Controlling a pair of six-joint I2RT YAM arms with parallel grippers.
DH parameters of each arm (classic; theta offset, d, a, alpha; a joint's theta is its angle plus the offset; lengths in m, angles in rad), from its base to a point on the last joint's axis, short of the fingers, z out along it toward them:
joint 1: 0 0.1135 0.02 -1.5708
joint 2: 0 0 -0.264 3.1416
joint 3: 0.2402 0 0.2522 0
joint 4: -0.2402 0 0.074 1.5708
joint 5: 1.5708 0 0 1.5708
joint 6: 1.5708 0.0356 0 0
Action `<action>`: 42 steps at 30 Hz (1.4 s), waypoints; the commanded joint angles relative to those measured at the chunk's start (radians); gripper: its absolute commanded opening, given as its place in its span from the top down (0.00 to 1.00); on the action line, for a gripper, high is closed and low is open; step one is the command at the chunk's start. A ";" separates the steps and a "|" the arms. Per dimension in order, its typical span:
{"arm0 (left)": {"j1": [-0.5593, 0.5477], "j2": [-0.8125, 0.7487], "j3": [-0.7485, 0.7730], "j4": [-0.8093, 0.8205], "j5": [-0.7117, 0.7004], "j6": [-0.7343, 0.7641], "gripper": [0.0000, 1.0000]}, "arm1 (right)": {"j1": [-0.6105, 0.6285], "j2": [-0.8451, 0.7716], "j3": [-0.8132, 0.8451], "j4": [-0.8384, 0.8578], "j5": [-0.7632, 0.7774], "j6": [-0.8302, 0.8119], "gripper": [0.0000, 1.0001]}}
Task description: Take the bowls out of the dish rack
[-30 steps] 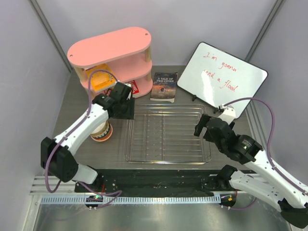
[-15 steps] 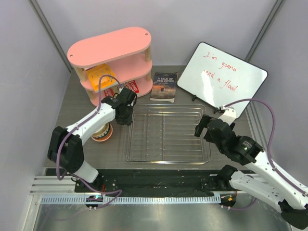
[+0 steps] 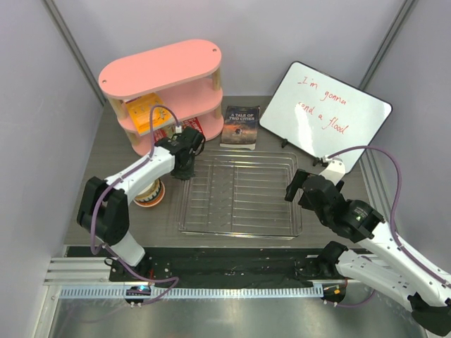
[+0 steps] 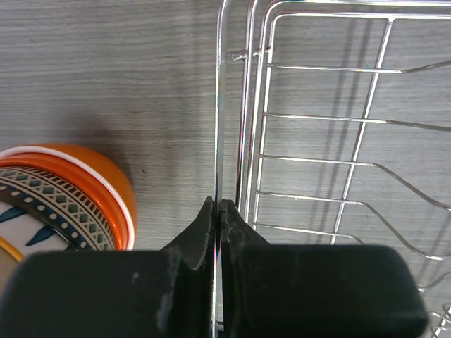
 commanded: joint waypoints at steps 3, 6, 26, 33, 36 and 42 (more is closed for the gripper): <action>0.018 0.027 0.036 -0.034 -0.131 -0.040 1.00 | 0.003 -0.017 0.006 0.030 0.027 -0.012 0.00; 0.022 0.024 0.025 -0.026 -0.134 -0.058 1.00 | 0.003 -0.016 0.000 0.028 0.035 -0.014 0.00; 0.079 0.007 0.024 0.020 -0.075 -0.040 0.91 | 0.003 -0.005 0.025 0.027 0.043 -0.027 0.00; 0.078 -0.113 -0.013 0.034 -0.060 -0.031 0.63 | 0.005 -0.022 0.019 0.019 0.040 -0.017 0.00; 0.076 -0.189 -0.004 0.015 -0.037 -0.038 0.63 | 0.005 -0.030 0.025 0.007 0.038 -0.012 0.00; 0.073 -0.380 0.102 -0.015 0.044 -0.061 0.48 | 0.003 -0.053 0.051 -0.022 0.029 0.014 0.00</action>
